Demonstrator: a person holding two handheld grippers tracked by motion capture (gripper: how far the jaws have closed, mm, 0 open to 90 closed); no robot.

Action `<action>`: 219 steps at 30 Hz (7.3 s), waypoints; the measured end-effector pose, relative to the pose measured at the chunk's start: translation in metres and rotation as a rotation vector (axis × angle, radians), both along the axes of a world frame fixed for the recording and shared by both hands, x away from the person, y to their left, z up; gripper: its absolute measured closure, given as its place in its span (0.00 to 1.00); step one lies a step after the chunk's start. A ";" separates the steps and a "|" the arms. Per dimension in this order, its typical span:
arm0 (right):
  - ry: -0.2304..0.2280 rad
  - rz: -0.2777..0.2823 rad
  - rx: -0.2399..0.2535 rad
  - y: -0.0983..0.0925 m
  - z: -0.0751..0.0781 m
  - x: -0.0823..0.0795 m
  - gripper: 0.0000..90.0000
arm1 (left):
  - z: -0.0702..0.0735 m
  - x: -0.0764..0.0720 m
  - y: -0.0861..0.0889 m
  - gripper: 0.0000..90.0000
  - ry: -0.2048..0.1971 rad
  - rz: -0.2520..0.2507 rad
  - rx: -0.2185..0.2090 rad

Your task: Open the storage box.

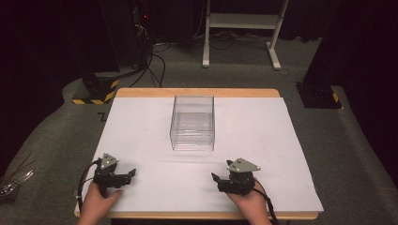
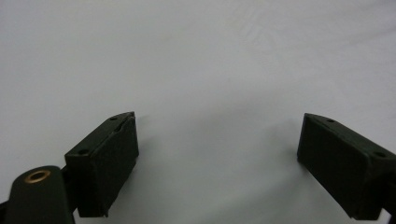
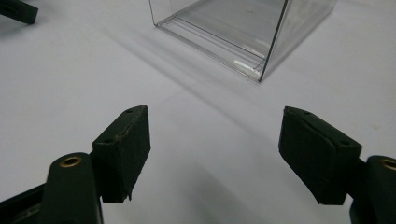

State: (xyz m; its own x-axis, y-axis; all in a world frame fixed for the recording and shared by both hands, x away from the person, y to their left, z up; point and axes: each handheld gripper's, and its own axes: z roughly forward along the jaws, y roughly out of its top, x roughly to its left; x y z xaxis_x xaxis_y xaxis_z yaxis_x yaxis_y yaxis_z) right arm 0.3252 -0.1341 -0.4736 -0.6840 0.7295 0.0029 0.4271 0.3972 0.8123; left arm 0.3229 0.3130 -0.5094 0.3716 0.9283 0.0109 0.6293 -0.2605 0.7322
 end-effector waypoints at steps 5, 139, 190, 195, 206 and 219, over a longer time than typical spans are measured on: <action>0.004 -0.005 0.021 0.003 0.004 0.005 0.26 | 0.000 0.000 0.000 0.14 0.000 -0.001 0.001; -0.026 0.148 0.330 0.044 -0.001 0.080 0.85 | 0.000 0.000 0.000 0.14 -0.004 0.000 0.001; -0.007 0.235 0.328 0.034 0.000 0.029 0.94 | 0.000 0.000 0.000 0.14 -0.003 0.000 0.002; -0.002 0.252 0.321 0.033 0.001 0.020 0.95 | 0.000 0.000 0.000 0.14 -0.003 0.000 0.001; 0.008 0.272 0.316 0.030 0.000 0.003 0.95 | 0.000 0.000 0.000 0.14 -0.004 0.000 0.002; 0.020 0.303 0.300 0.024 0.000 -0.014 0.95 | 0.000 0.000 0.000 0.14 -0.004 0.000 0.001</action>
State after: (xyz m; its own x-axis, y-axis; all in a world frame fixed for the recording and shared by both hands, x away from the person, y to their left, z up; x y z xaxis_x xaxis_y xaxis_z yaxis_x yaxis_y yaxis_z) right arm 0.3108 -0.1100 -0.4738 -0.8649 0.4604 0.2002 0.3446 0.2546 0.9035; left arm 0.3227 0.3128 -0.5095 0.3712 0.9285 0.0139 0.6262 -0.2613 0.7346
